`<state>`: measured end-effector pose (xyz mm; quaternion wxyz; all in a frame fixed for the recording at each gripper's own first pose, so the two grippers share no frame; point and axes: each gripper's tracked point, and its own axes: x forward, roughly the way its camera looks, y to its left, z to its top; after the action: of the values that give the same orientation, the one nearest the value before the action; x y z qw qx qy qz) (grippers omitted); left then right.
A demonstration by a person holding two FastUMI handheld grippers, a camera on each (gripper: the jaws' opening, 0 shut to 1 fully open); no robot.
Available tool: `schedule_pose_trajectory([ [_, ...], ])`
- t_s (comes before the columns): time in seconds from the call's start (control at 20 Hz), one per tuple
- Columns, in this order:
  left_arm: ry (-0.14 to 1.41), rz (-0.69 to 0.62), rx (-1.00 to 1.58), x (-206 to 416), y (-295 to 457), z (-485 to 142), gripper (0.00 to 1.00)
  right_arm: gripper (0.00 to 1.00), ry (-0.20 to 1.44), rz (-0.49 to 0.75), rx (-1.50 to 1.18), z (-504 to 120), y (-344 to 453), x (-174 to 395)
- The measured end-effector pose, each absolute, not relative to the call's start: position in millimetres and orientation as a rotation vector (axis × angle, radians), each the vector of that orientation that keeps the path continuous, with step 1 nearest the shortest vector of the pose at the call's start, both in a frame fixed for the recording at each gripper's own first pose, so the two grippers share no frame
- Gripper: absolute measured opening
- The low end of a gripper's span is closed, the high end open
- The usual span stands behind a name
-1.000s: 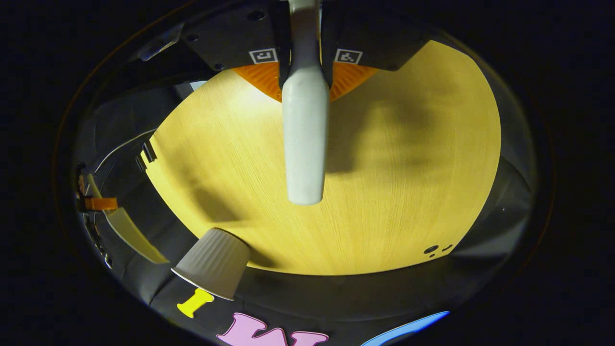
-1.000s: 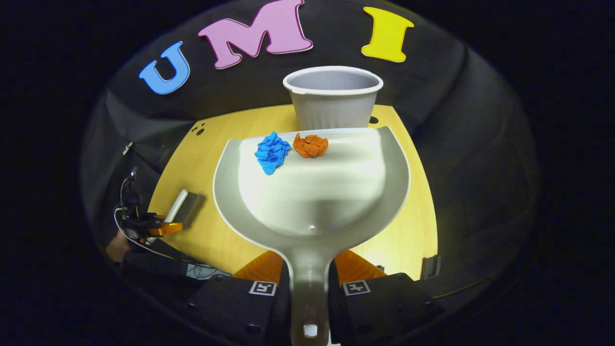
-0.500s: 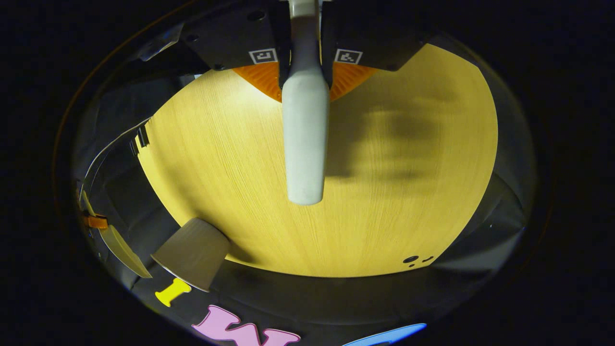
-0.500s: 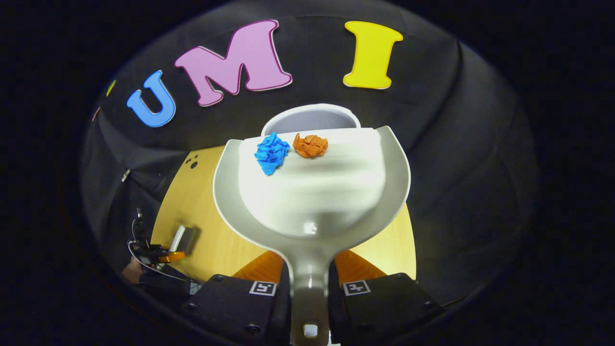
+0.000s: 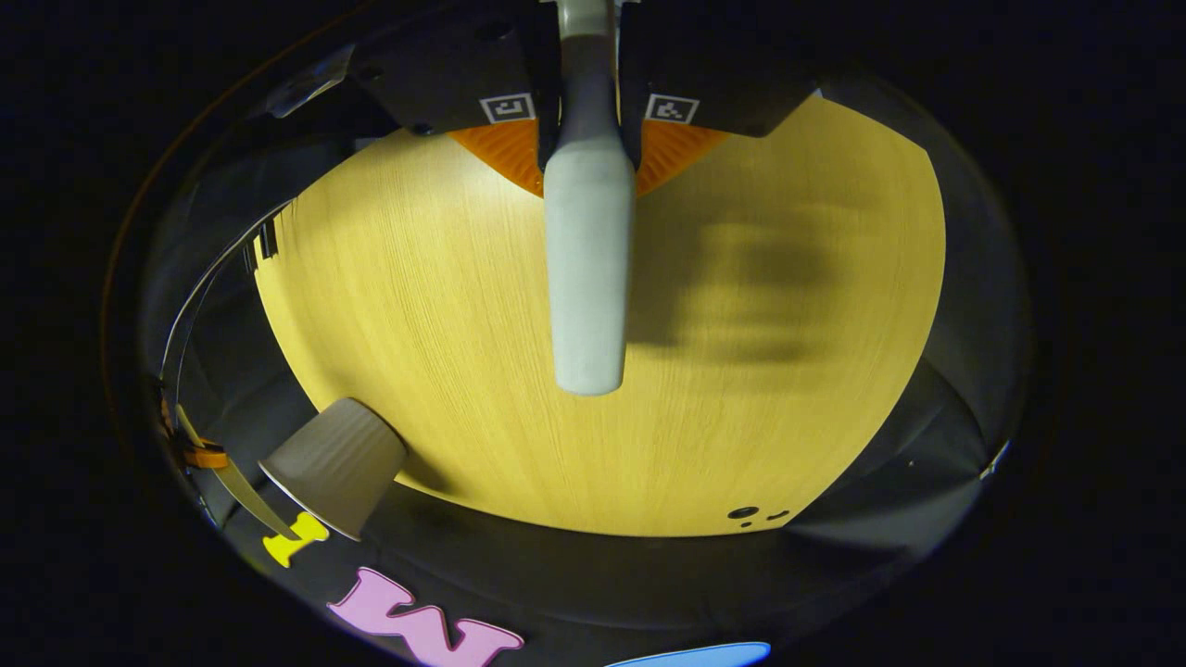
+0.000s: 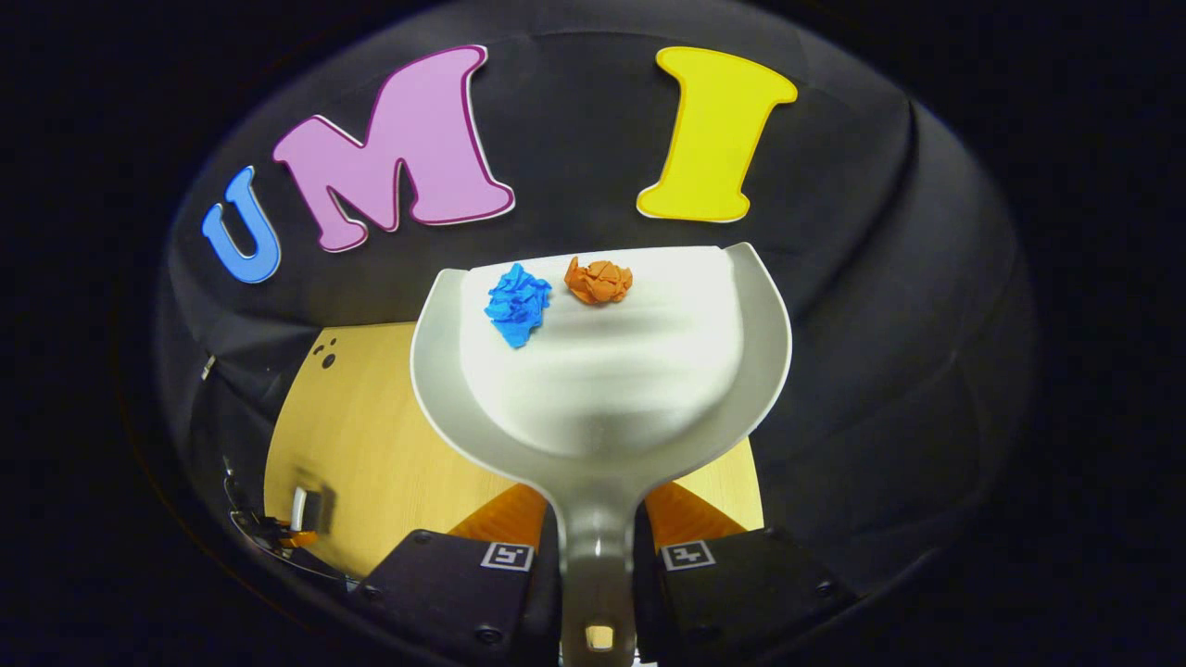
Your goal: Pick up the small broom and dustpan from the desktop, sweep the trash into the dustpan with the broom, and then empty the trash into the garbage bin.
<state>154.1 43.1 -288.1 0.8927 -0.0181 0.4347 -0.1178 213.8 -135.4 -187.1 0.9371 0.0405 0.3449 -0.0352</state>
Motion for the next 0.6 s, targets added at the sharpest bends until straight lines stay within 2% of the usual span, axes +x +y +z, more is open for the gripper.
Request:
schedule_pose_trajectory([
  [0.1,0.901,-0.230,-0.051,156,48,-288,0.29,0.31,0.711,-0.100,0.032,-195,-142,230],
  [0.15,0.901,-0.222,-0.055,157,50,-288,0.29,0.35,0.714,-0.120,-0.001,-200,-147,237],
  [0.55,0.902,-0.176,-0.105,163,63,-291,0.29,0.35,0.732,-0.242,-0.163,-220,-176,267],
  [0.6,0.902,-0.171,-0.108,163,64,-291,0.28,0.31,0.731,-0.266,-0.203,-220,-182,268],
])
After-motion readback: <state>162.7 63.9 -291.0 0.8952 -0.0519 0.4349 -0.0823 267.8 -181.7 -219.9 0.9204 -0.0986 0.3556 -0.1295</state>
